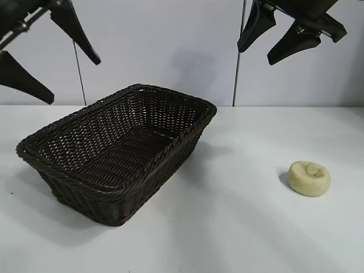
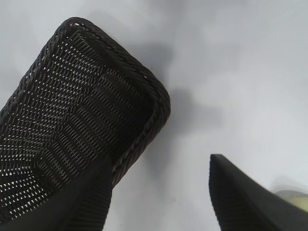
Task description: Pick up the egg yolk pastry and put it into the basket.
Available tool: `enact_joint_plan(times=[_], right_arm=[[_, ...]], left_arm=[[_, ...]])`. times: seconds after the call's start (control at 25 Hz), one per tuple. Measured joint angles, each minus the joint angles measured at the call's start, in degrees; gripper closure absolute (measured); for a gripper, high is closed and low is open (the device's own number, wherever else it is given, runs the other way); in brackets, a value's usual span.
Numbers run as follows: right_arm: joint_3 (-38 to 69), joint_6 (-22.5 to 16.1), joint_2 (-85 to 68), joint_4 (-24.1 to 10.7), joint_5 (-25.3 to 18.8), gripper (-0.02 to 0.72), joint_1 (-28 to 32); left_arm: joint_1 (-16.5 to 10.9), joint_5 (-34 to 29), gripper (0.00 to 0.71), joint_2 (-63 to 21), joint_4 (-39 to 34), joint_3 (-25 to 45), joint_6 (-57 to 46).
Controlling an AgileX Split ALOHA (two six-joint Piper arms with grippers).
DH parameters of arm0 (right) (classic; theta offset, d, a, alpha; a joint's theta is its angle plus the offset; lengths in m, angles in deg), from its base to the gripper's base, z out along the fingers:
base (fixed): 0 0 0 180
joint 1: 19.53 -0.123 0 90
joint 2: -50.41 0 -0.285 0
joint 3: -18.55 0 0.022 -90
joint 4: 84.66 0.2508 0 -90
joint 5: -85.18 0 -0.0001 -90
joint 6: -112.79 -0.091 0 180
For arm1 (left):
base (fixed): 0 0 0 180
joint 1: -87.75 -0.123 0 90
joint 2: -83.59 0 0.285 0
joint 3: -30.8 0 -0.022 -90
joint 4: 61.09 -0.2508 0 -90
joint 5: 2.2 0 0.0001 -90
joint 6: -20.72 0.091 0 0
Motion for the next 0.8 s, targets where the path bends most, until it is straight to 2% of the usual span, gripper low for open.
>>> enact_joint_plan(times=[0.16, 0.4, 0.6, 0.8], right_arm=[[0.0, 0.0, 0.0, 0.0, 0.0, 0.269, 0.0], [0.0, 0.0, 0.0, 0.0, 0.0, 0.269, 0.0], [0.0, 0.0, 0.0, 0.0, 0.0, 0.269, 0.0], [0.0, 0.0, 0.0, 0.0, 0.0, 0.269, 0.0]], left_arm=[[1.7, -0.1, 0.186, -3.0, -9.4, 0.0, -11.1], [7.7, 1.7, 0.186, -3.9, -19.4, 4.1, -26.1], [8.1, 6.2, 0.186, -3.9, -22.5, 9.9, -34.6], [8.1, 11.2, 0.186, -3.9, -23.2, 14.1, -37.1]])
